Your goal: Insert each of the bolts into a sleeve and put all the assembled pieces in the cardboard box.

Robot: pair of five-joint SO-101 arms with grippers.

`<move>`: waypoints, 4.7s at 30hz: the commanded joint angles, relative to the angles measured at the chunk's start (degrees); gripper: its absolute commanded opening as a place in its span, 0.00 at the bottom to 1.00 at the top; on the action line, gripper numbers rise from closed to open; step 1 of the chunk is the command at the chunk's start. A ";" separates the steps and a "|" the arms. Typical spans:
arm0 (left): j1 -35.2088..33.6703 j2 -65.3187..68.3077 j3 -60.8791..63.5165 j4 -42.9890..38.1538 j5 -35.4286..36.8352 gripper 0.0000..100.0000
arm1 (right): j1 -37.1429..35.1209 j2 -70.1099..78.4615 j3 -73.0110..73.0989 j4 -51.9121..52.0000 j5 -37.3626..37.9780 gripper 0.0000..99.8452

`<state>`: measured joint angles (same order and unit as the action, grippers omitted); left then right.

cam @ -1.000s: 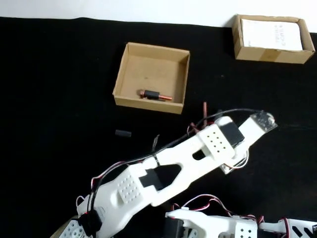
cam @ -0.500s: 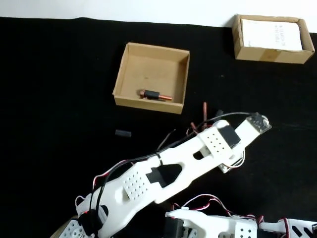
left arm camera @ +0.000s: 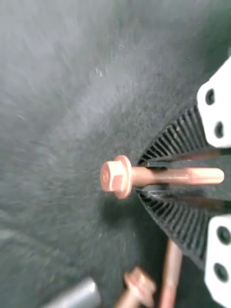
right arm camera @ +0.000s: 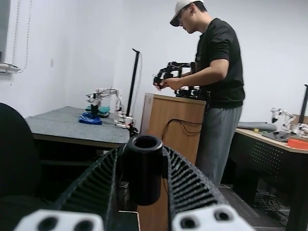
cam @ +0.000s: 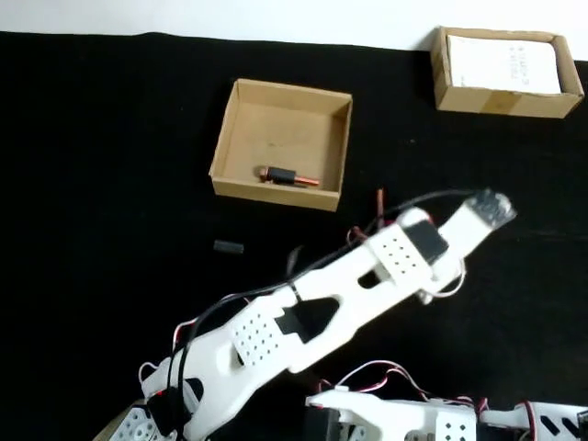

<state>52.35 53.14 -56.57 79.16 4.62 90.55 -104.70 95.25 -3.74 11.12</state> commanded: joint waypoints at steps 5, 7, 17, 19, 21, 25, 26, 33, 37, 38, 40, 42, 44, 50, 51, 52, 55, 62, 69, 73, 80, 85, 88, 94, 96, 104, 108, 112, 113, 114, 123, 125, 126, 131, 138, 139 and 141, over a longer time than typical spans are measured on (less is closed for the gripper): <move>-1.27 -0.92 -36.44 19.60 0.00 0.01 | -13.49 -0.40 7.87 4.79 0.44 0.01; -2.95 -2.24 -39.52 22.33 0.00 0.01 | -18.59 -0.40 7.78 4.79 0.35 0.01; -17.19 -25.98 -37.67 22.77 0.35 0.01 | -52.53 -0.40 8.04 7.87 0.26 0.01; -20.18 -30.20 -37.67 22.77 0.26 0.01 | -60.35 -0.40 7.78 11.82 0.18 0.01; -23.16 -34.07 -37.67 22.77 0.09 0.01 | -68.35 -0.40 7.78 16.57 0.18 0.01; -29.41 -42.07 -37.49 22.95 0.09 0.01 | -81.98 -0.40 6.46 26.07 0.18 0.01; -31.08 -44.09 -37.32 22.95 0.09 0.01 | -84.70 -0.40 5.67 28.88 0.09 0.01; -37.05 -69.05 -7.43 22.95 -3.34 0.01 | -100.79 -0.40 -0.04 48.22 -5.01 0.01; -36.70 -88.48 21.85 22.51 -6.33 0.01 | -105.89 -0.40 -4.35 54.55 -4.75 0.01; -35.91 -92.70 28.35 21.98 -6.77 0.01 | -107.47 -0.40 -5.58 56.31 -4.75 0.01; -35.03 -100.53 40.13 19.87 -6.95 0.01 | -111.52 -0.40 -7.96 60.88 -4.57 0.01; -34.77 -107.91 50.24 17.14 -6.86 0.01 | -116.26 -0.40 -10.42 65.19 -4.57 0.01; -34.77 -114.33 59.74 13.89 -6.77 0.01 | -121.01 -0.40 -11.82 66.59 -4.40 0.01; -34.77 -131.65 87.08 2.02 -6.68 0.01 | -131.91 -0.40 -15.69 63.08 5.80 0.01; -34.77 -134.29 90.86 -0.26 -6.68 0.01 | -132.88 -0.40 -16.84 61.76 6.24 0.01; -34.77 -136.92 94.81 -2.90 -6.68 0.01 | -133.58 -0.40 -17.89 60.35 6.86 0.01; -34.77 -144.13 106.07 -11.16 -6.68 0.01 | -133.85 -0.40 -19.65 56.57 8.62 0.01; -31.60 -154.15 125.05 -30.51 -6.68 0.01 | -133.58 -0.48 -20.53 49.10 8.26 0.01; -24.22 -154.33 130.24 -41.49 -3.16 0.01 | -126.20 -0.48 -9.27 32.66 5.36 0.01; -23.69 -154.33 131.56 -41.85 -0.88 0.01 | -125.23 -0.48 -4.18 26.24 -0.35 0.01; -24.13 -154.33 131.38 -45.27 1.76 0.01 | -125.05 -0.48 -0.40 25.45 -4.22 0.01; -24.04 -154.33 131.82 -50.73 1.85 0.01 | -125.32 -0.48 2.07 25.54 -9.85 0.01; -23.87 -154.24 132.09 -51.69 1.85 0.01 | -125.32 -0.48 2.59 25.45 -9.93 0.01; -23.60 -148.62 132.00 -59.78 1.93 0.01 | -126.29 -0.48 3.65 25.54 -9.93 0.01; -23.60 -145.19 132.00 -64.09 1.93 0.01 | -126.64 -0.48 4.18 25.45 -9.93 0.01; -18.86 -135.69 130.07 -67.69 1.93 0.01 | -126.81 -0.48 4.26 25.54 -9.76 0.01; -16.92 -133.14 130.07 -68.04 1.93 0.01 | -126.73 -0.48 4.00 25.54 -9.76 0.01; -17.27 -131.21 129.80 -70.95 1.93 0.01 | -126.64 -0.48 3.74 25.54 -9.67 0.01; -17.27 -130.77 129.80 -71.82 1.67 0.01 | -126.64 -0.48 3.74 25.54 -9.67 0.01; -17.36 -130.24 129.80 -72.44 1.58 0.01 | -126.64 -0.48 3.74 25.54 -9.67 0.01; -17.98 -127.43 129.89 -74.02 1.76 0.01 | -126.55 -0.48 3.65 25.54 -9.58 0.01; -18.24 -127.43 130.07 -74.02 1.58 0.01 | -126.46 -0.48 3.65 25.54 -9.58 0.01; -19.03 -127.43 130.07 -74.02 1.58 0.01 | -126.46 -0.48 3.65 25.54 -9.58 0.01; -20.70 -127.34 130.24 -73.85 1.93 0.01 | -123.65 -0.48 3.56 25.54 -9.58 0.01; -17.98 -127.34 132.79 -73.93 2.02 0.01 | -123.74 -0.48 3.56 25.45 -9.58 0.01; -17.27 -127.52 133.49 -73.93 2.02 0.01 | -123.74 -0.48 3.56 25.45 -9.58 0.01; -16.13 -127.69 134.64 -73.93 2.02 0.01 | -123.56 -0.48 3.56 25.54 -9.58 0.01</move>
<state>34.07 -74.33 77.85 6.11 6.11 -33.93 -104.62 95.78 23.16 1.71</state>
